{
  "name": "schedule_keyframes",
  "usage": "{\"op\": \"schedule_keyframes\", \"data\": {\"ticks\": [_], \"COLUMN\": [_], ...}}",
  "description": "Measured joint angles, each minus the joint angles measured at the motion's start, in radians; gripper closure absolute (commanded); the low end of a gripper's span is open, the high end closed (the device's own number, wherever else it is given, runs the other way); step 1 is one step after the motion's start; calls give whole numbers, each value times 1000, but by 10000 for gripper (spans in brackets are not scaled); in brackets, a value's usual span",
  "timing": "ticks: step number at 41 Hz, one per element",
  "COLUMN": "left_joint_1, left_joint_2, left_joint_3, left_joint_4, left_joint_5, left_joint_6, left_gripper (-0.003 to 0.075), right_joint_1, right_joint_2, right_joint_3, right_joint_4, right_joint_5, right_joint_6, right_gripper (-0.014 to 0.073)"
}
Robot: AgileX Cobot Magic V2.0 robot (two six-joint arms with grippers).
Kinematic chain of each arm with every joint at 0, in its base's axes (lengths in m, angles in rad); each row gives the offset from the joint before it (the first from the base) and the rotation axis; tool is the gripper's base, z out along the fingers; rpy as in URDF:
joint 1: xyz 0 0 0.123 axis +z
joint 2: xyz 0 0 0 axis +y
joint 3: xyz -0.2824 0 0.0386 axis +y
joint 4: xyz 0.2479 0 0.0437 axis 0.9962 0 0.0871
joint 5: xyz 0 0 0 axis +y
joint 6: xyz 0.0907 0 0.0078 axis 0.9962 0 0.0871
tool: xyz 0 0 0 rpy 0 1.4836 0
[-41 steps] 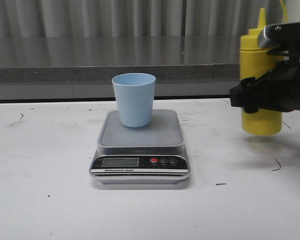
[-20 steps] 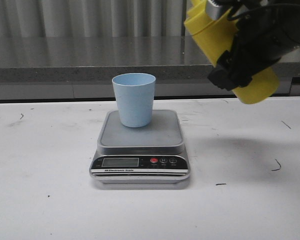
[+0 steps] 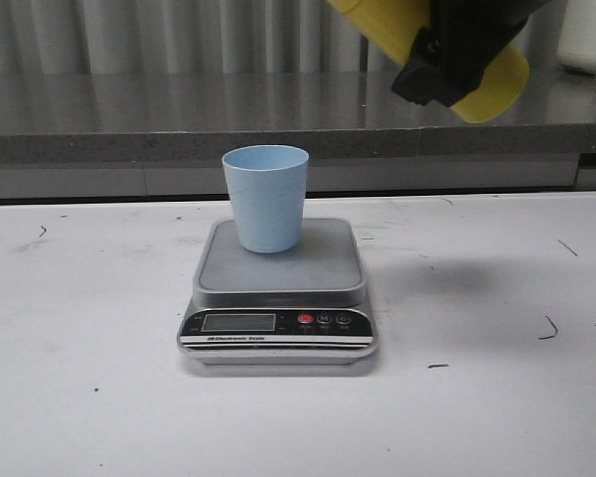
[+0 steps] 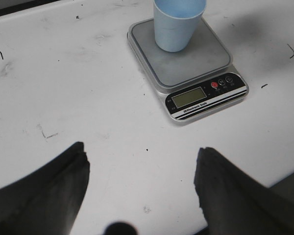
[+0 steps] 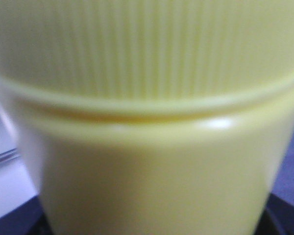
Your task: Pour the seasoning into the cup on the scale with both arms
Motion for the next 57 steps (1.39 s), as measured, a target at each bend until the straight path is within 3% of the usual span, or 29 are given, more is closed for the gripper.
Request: {"op": "schedule_keyframes", "data": {"ticks": [14, 27, 38, 57], "left_joint_1": [0, 0, 0, 0], "left_joint_2": [0, 0, 0, 0], "left_joint_3": [0, 0, 0, 0], "left_joint_4": [0, 0, 0, 0], "left_joint_5": [0, 0, 0, 0], "left_joint_6": [0, 0, 0, 0], "left_gripper": [262, 262, 262, 262], "right_joint_1": [6, 56, 72, 115], "right_joint_2": [131, 230, 256, 263], "right_joint_3": [-165, -276, -284, -284], "right_joint_4": [-162, -468, -776, -1016], "right_joint_5": [126, 215, 246, 314], "right_joint_6": [-4, 9, 104, 219], "right_gripper": [212, 212, 212, 212]}}
